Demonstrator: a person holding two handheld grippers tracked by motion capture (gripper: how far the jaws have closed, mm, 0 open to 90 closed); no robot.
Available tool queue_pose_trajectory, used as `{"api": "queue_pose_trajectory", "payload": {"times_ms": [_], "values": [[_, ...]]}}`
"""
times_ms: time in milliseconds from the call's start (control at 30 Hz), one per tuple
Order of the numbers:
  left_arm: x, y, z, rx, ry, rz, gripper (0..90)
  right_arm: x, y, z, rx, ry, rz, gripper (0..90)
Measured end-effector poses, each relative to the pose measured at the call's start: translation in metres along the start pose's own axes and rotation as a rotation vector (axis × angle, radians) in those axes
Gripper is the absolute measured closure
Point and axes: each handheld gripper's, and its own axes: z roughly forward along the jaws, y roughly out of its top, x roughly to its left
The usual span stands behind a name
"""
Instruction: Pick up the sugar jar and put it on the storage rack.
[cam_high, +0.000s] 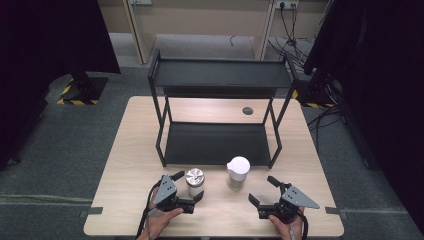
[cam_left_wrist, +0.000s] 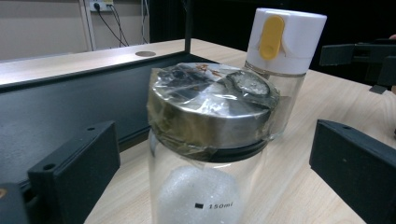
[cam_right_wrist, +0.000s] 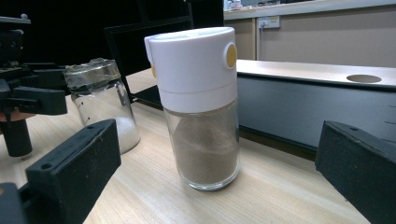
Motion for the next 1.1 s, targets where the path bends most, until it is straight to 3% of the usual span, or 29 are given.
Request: {"api": "queue_pose_trajectory", "payload": {"times_ms": [633,933,1100], "values": [[0.000,0.004,0.015,0.044,0.006,0.025,9.7,0.000,0.000,0.001,0.001,0.006,0.003,0.4],[-0.002,0.006,0.020,0.063,0.017,0.044,19.2,0.000,-0.001,0.001,-0.002,0.006,0.004,0.4],[-0.004,0.008,0.021,0.069,0.032,0.062,30.3,0.000,-0.001,0.001,-0.003,0.006,0.005,0.5]]}}
